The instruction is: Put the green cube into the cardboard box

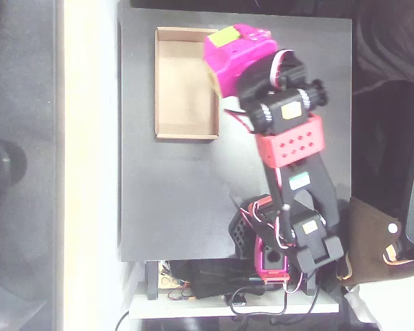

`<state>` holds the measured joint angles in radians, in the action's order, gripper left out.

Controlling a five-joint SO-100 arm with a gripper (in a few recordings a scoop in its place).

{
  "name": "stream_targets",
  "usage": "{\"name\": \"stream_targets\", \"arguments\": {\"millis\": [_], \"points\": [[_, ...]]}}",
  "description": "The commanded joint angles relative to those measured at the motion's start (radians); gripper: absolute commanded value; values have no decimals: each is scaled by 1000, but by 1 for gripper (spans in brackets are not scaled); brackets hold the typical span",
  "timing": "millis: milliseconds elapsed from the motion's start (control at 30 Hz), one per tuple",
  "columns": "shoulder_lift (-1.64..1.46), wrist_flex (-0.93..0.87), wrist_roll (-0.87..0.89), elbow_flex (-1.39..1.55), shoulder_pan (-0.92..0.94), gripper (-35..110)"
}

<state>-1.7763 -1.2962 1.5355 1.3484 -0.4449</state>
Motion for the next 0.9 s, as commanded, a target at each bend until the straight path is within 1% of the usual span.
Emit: {"name": "stream_targets", "arguments": {"millis": [0,867], "points": [[23,2,5,-12,-37,2],[492,14,15,-29,-74,2]]}}
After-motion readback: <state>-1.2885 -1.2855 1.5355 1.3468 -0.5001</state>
